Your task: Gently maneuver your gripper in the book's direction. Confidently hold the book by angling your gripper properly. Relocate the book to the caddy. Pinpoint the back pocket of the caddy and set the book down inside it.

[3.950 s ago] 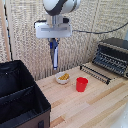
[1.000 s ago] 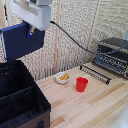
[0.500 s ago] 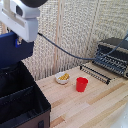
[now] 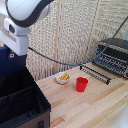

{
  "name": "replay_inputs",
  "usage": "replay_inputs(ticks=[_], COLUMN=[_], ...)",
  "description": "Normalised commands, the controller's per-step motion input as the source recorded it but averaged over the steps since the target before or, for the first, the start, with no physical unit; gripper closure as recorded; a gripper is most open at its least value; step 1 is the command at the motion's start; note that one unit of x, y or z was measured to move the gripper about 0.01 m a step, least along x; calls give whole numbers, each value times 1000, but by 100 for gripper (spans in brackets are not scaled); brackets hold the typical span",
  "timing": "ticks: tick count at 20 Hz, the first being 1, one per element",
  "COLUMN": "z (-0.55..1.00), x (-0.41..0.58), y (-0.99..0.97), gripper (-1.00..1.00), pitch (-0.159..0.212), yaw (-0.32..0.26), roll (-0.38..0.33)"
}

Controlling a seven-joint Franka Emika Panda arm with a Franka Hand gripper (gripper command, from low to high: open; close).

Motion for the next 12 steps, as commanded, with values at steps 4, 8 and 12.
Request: replay_inputs(ticks=[4, 8, 12], z=[34, 254, 322], x=[381, 209, 213], y=[263, -10, -37], gripper=[-100, -100, -100], pitch=[67, 61, 49], yaw=[-66, 54, 12], roll=[-8, 0, 16])
